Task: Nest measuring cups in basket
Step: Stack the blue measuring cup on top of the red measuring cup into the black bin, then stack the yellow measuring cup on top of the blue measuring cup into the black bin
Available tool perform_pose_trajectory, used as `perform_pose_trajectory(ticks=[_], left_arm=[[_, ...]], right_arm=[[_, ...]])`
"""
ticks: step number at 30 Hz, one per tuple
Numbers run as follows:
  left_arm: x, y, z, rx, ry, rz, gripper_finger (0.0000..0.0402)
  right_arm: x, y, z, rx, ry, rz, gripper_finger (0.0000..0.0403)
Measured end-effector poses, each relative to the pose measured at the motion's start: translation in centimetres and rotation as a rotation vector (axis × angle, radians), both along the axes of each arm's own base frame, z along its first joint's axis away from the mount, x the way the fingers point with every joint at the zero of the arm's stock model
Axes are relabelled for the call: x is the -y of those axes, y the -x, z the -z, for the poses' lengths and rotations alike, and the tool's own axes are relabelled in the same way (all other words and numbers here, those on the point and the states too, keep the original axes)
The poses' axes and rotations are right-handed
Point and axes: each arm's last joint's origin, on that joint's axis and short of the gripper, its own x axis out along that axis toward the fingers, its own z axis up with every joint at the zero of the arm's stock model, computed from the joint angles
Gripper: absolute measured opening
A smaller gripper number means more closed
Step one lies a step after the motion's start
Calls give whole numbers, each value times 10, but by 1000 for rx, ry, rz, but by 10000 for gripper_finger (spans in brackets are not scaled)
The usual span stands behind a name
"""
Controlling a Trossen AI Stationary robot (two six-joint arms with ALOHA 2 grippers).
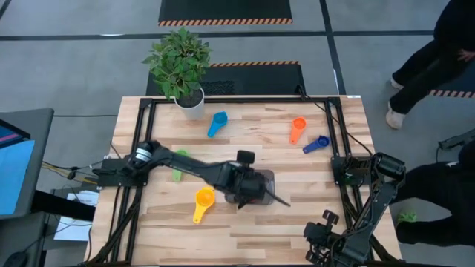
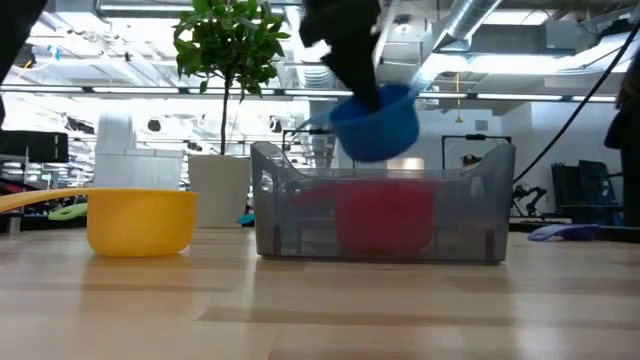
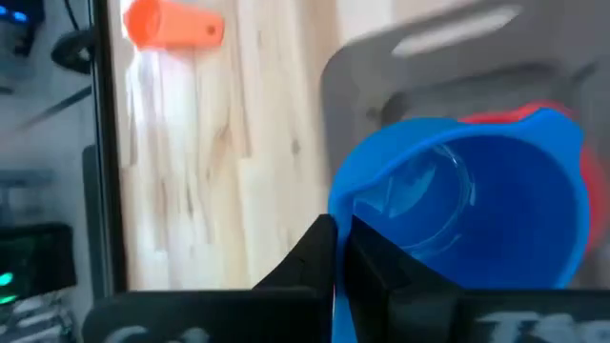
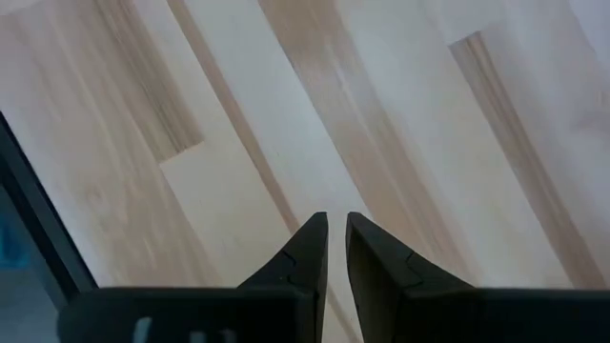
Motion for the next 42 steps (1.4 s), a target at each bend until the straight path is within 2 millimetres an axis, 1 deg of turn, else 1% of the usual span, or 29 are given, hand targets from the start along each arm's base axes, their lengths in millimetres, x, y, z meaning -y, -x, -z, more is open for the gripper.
perform_pose_trajectory(ticks=[4,7,12,17,21,28,31,38,40,42], left_arm=[[-12,-5,3,6,18,5,0],[-16,-7,4,1,52,15,0],[-15,-5,5,-37,85,60,0],[-13,-5,6,-51,160,89,0],[-13,-5,14,-58,158,88,3],[-20,-5,28,-80,206,75,32],[-20,-6,27,-56,227,58,47],[-19,-5,28,-61,263,26,85],[-20,-2,27,-78,267,-8,92],[-22,7,21,-138,268,-68,95]], right_arm=[[-1,0,0,5,-10,0,65],[0,0,0,2,-5,-1,65],[0,0,0,2,-3,0,65],[0,0,0,2,-3,0,65],[0,0,0,2,-4,0,65],[1,-3,0,1,-5,11,65],[2,-4,0,0,-4,15,65],[3,-6,0,1,-5,21,65],[3,-6,0,2,-5,21,65],[3,-6,0,1,-5,21,65]])
